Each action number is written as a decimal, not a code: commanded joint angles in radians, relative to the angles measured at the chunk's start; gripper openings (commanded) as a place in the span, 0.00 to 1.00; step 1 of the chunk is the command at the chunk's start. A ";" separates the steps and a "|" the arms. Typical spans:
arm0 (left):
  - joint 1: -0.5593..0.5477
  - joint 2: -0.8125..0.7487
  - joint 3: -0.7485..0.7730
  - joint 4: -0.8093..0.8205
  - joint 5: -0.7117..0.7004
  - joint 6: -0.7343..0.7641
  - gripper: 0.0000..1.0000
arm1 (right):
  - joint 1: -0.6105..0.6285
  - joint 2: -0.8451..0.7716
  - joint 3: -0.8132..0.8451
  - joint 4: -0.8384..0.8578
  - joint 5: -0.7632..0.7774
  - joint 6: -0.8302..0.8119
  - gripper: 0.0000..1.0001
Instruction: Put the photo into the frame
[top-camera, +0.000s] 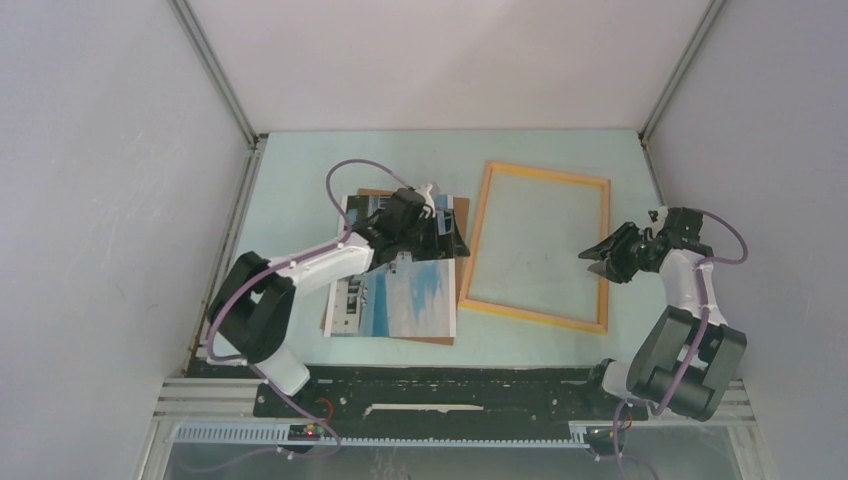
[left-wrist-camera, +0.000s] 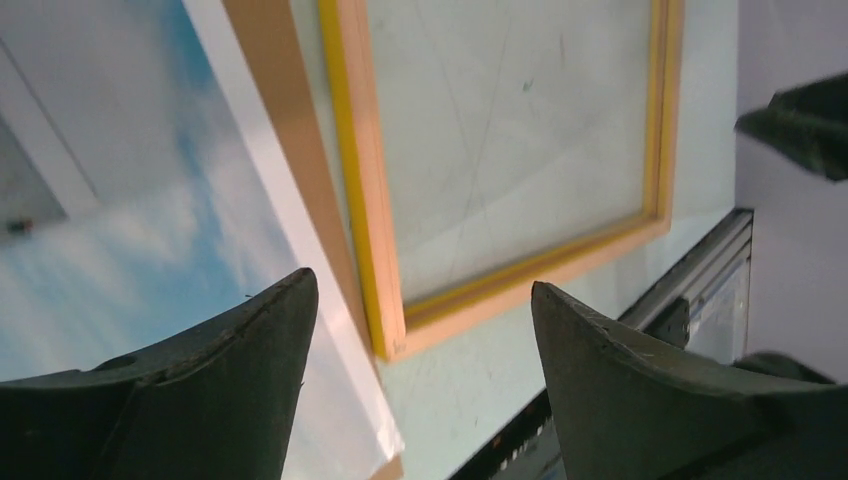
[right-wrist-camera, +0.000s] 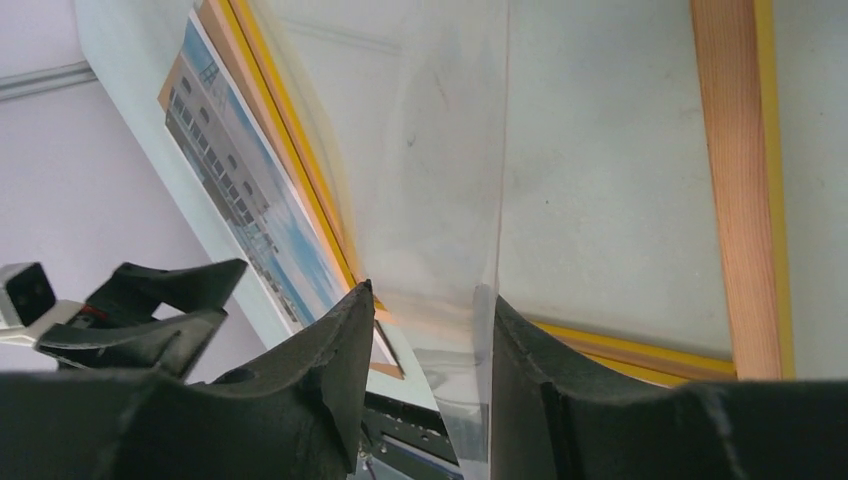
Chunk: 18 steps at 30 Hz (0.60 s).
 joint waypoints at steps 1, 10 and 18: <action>-0.001 0.079 0.099 0.134 -0.076 -0.014 0.85 | 0.016 -0.037 0.004 0.044 0.046 0.021 0.51; 0.001 0.231 0.126 0.319 -0.053 -0.015 0.84 | 0.024 -0.062 -0.062 0.186 0.028 0.100 0.50; 0.008 0.277 0.099 0.388 -0.036 0.009 0.73 | 0.021 -0.063 -0.062 0.171 -0.002 0.046 0.40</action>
